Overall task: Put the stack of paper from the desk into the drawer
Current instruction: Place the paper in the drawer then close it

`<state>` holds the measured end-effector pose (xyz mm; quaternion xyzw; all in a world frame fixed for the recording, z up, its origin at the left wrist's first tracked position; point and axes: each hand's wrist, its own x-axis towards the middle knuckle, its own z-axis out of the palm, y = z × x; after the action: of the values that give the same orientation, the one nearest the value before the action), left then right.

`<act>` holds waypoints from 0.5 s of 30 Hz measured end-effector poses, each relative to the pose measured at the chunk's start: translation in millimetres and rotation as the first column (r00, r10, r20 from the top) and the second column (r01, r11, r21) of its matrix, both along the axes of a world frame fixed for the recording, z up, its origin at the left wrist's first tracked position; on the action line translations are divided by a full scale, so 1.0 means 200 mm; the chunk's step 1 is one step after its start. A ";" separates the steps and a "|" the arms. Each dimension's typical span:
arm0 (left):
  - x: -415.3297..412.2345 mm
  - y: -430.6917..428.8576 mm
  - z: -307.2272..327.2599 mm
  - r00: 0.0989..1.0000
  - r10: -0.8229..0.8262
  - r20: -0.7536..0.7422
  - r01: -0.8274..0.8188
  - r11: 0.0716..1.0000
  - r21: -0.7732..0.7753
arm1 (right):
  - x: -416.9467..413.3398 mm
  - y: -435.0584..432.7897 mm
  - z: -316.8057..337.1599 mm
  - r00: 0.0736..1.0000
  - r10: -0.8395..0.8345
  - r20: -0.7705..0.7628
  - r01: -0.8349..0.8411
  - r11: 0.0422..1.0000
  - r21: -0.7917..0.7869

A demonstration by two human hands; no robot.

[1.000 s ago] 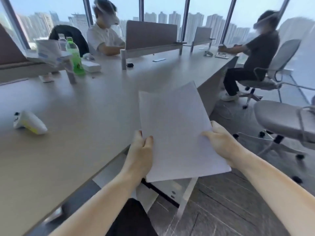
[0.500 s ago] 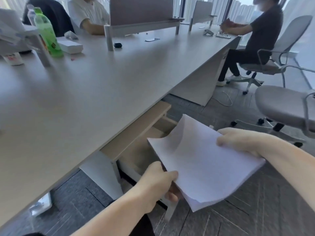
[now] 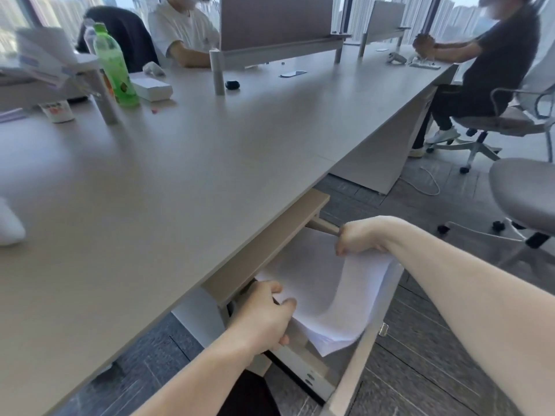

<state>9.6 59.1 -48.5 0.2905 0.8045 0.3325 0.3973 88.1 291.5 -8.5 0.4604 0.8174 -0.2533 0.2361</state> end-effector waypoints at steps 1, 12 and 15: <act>-0.01 0.00 -0.01 1.000 -0.019 -0.016 0.018 1.000 -0.015 | -0.03 0.00 -0.03 1.000 0.017 -0.008 -0.016 0.999 0.027; -0.05 0.03 -0.09 0.750 -0.350 -0.562 0.218 0.932 -0.289 | -0.19 0.08 -0.38 0.996 0.061 -0.068 -0.057 0.996 0.063; -0.05 0.04 -0.09 0.597 -0.405 -0.693 0.253 0.914 -0.316 | -0.21 0.08 -0.45 0.994 0.043 -0.098 -0.039 0.998 0.042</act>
<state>-1.1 67.8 -67.2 0.5062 0.8545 0.0287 0.1126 46.0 307.4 -98.8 0.4352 0.8423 -0.2543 0.1912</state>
